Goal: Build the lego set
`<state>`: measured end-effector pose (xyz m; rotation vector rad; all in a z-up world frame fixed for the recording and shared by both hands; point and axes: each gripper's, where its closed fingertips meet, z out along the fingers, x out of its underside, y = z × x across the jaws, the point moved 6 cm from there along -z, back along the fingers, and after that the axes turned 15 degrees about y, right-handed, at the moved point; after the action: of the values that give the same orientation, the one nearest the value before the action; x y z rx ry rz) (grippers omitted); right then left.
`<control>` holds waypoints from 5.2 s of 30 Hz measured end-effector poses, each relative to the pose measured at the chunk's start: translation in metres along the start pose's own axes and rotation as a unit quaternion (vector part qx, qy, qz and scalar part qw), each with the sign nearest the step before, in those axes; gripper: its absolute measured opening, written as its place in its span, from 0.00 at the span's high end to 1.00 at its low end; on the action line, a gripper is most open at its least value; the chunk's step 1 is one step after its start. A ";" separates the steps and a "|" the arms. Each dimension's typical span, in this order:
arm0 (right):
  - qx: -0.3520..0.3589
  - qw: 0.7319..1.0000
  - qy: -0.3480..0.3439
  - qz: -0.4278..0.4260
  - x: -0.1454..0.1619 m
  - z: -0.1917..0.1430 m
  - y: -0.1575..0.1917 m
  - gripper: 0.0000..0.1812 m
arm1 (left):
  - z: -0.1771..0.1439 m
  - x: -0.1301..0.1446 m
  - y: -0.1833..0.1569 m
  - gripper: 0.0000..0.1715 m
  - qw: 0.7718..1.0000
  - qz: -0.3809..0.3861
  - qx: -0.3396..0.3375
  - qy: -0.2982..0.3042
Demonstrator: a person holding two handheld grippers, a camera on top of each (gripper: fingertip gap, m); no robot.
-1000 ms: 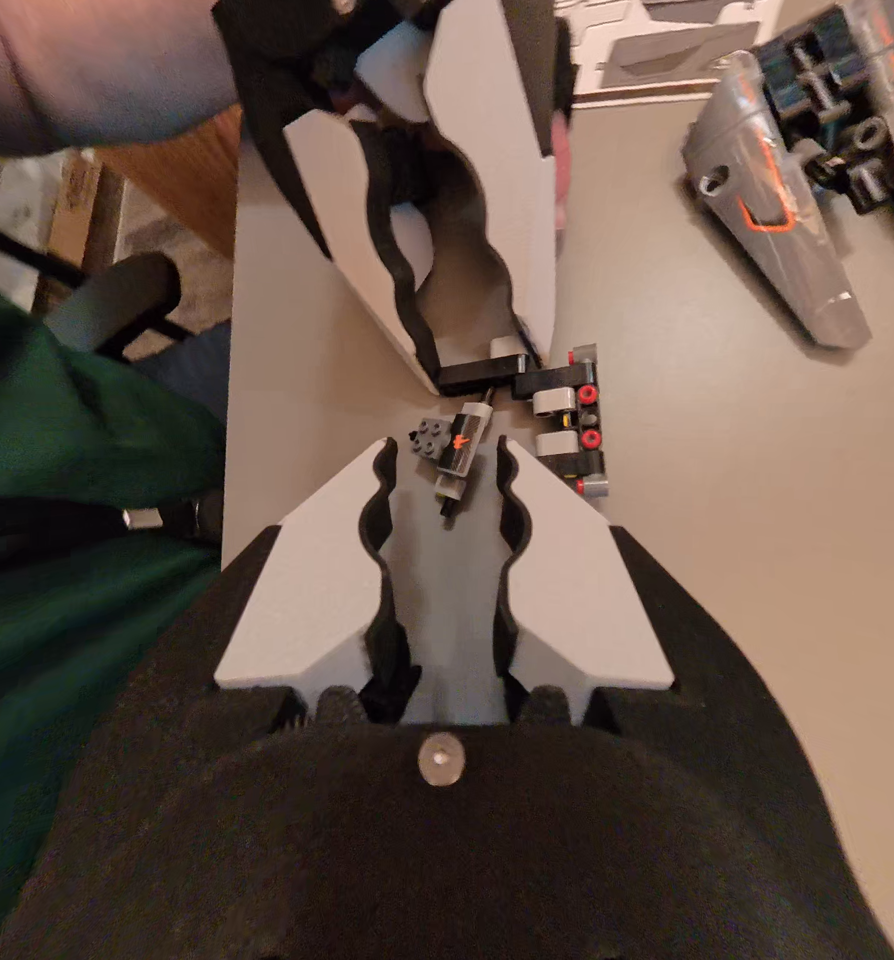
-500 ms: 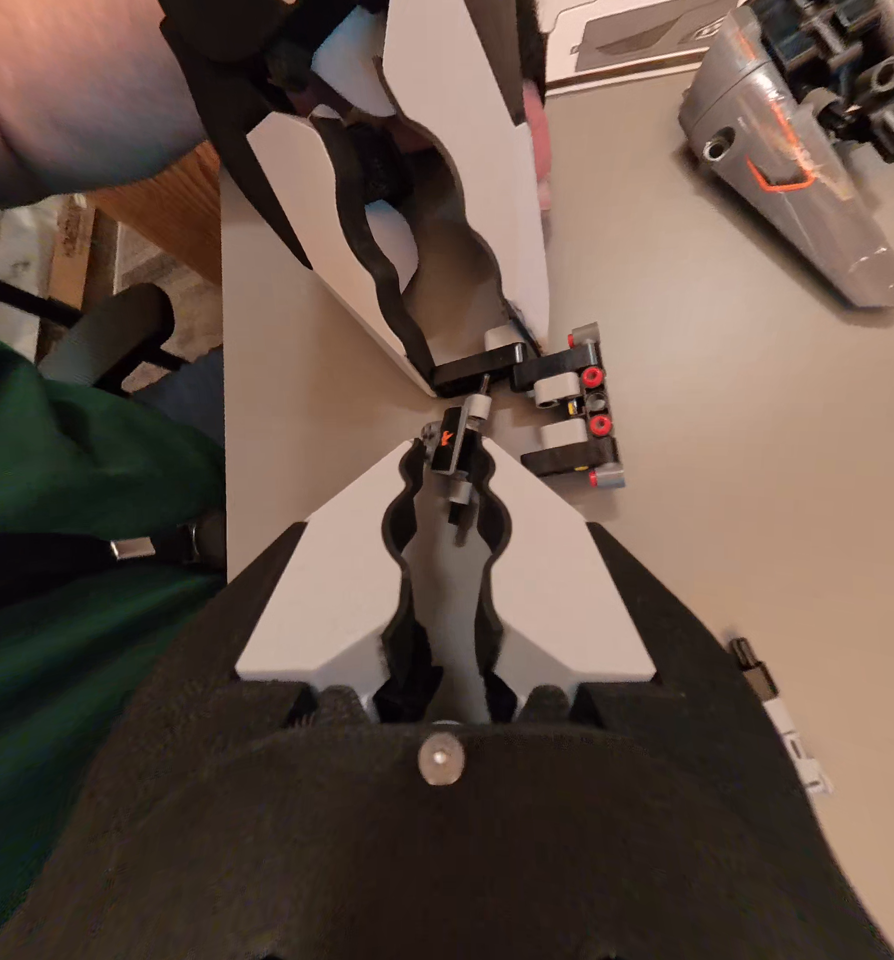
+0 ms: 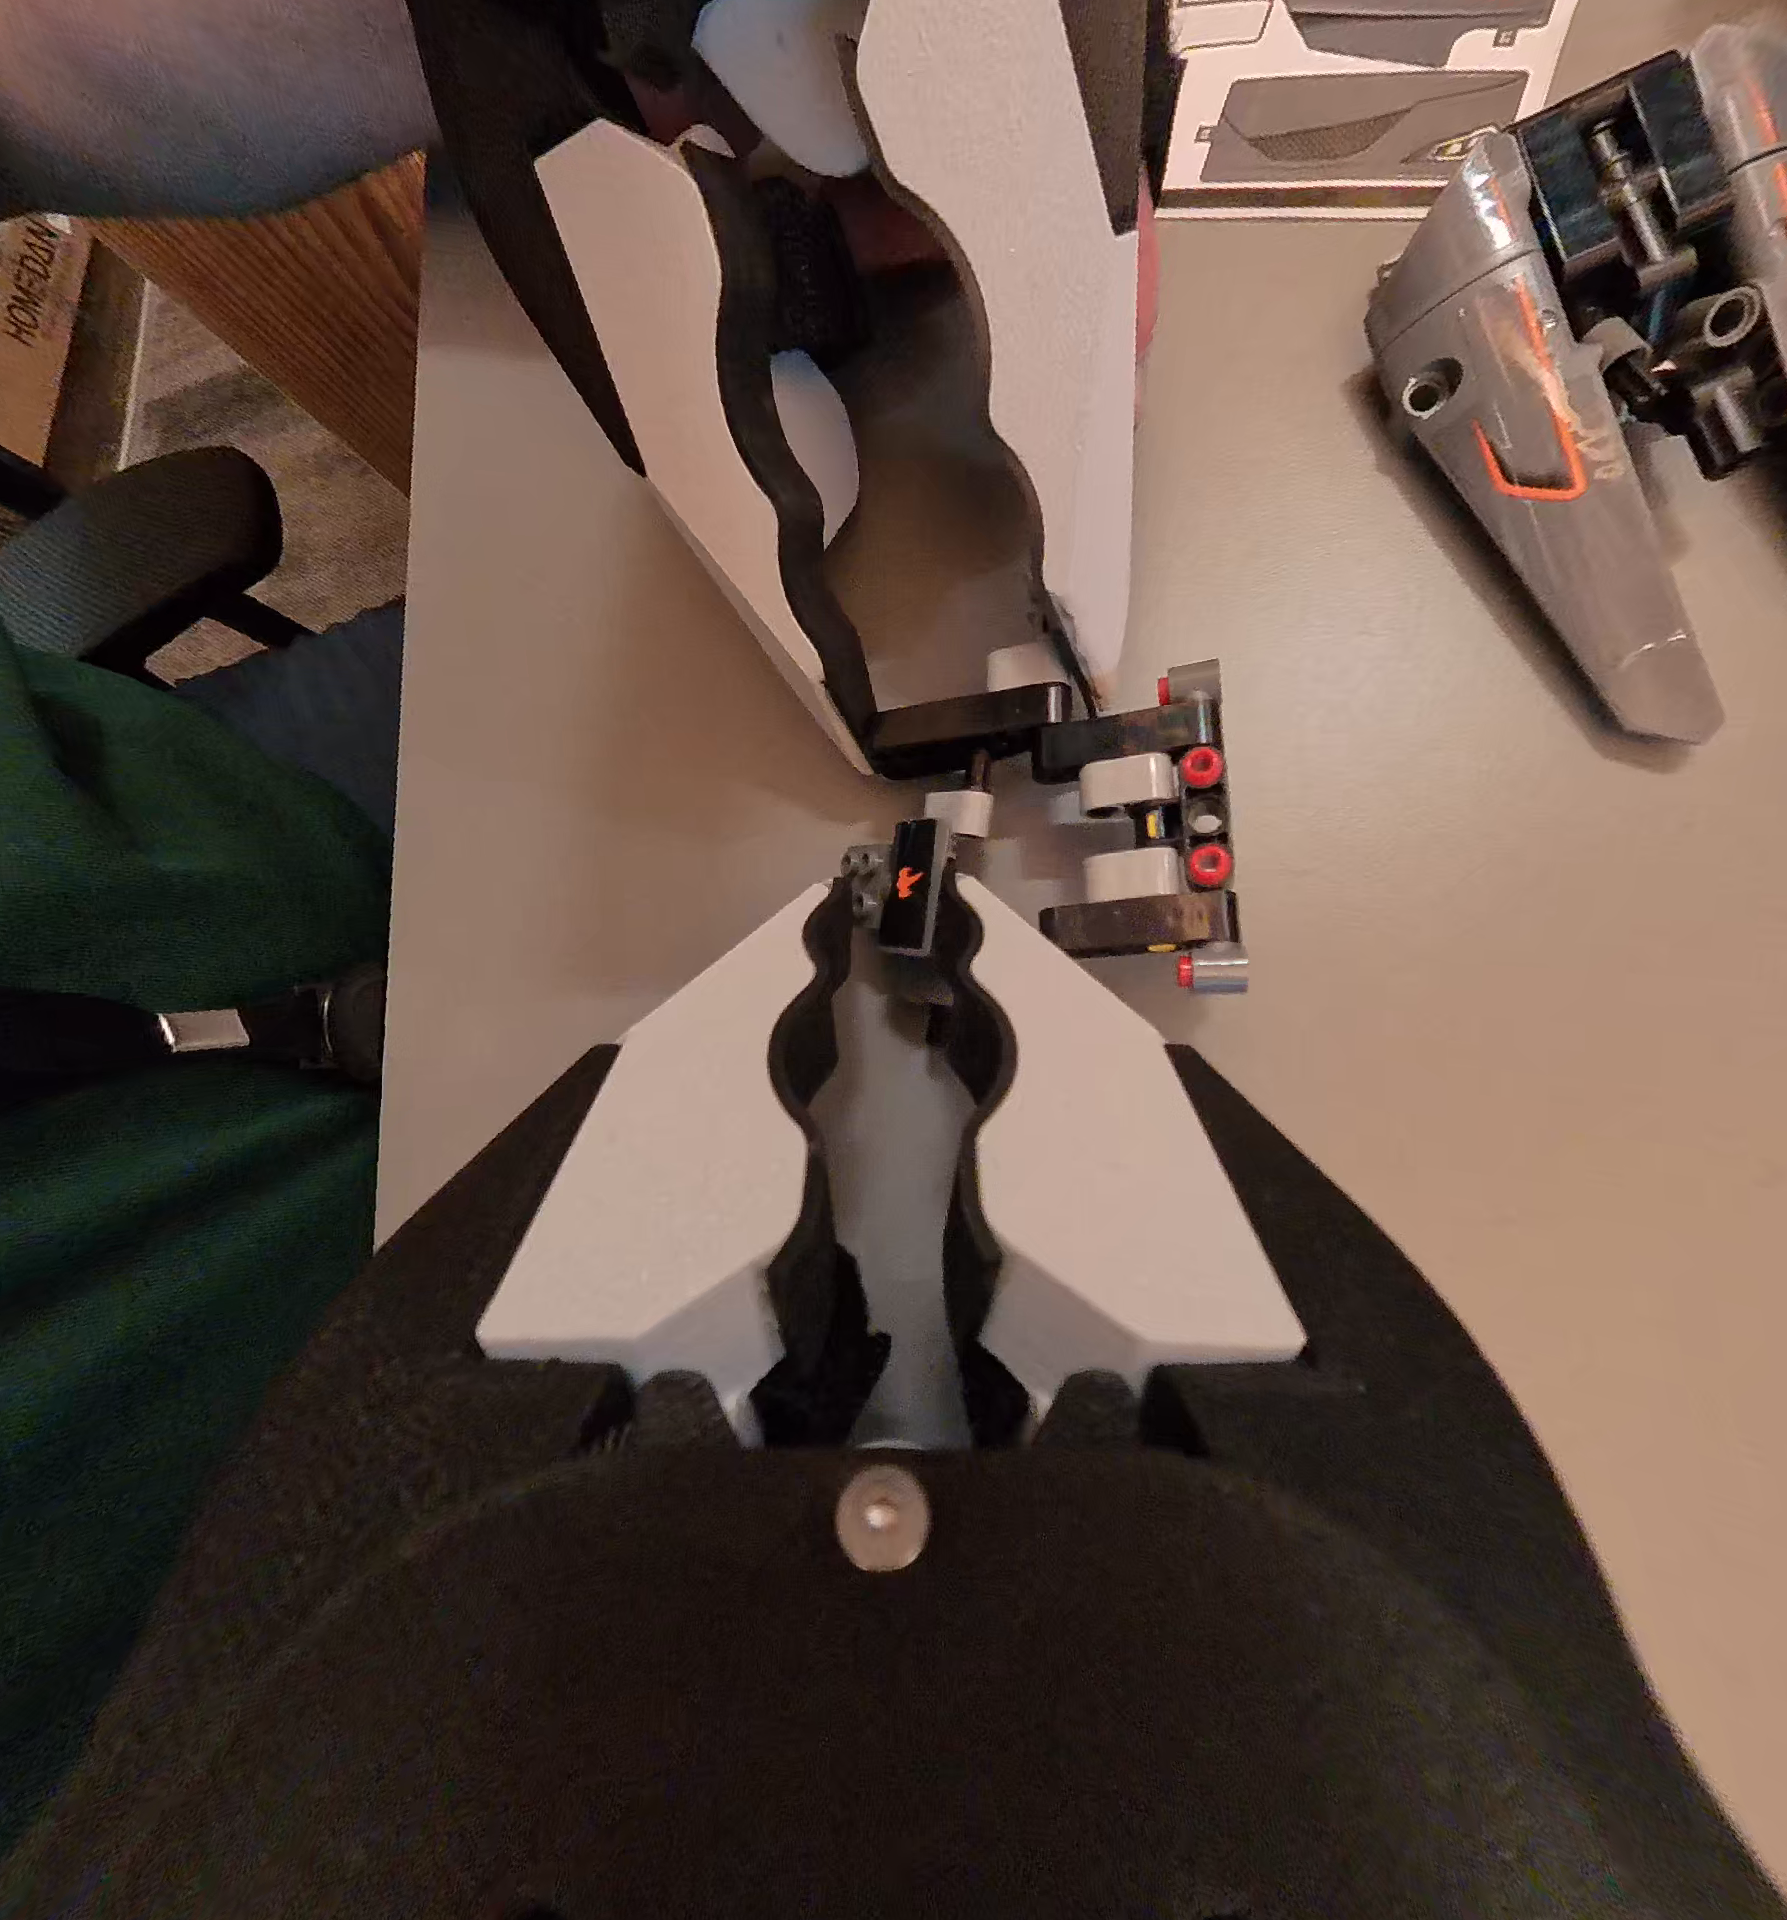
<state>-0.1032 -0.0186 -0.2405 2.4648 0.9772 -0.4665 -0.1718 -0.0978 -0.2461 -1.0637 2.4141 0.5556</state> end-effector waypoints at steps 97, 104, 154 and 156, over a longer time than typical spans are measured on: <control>0.078 0.980 0.000 -0.183 0.008 0.002 0.000 0.97 | 0.005 -0.011 0.012 0.77 0.982 0.090 0.061 0.154; 0.069 0.979 0.000 -0.192 0.007 0.003 -0.002 0.97 | 0.007 -0.014 0.012 0.77 0.977 0.112 0.086 0.160; 0.147 0.982 0.106 -0.047 0.071 -0.053 -0.042 0.72 | -0.005 -0.016 0.008 0.58 0.990 -0.082 -0.082 0.084; 0.121 0.988 0.085 -0.038 0.072 -0.055 -0.028 0.79 | -0.004 -0.014 0.008 0.58 0.990 -0.090 -0.071 0.080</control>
<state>-0.0656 0.0682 -0.2354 2.7283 1.1461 -0.4262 -0.1703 -0.0862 -0.2340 -1.4194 2.4089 0.6066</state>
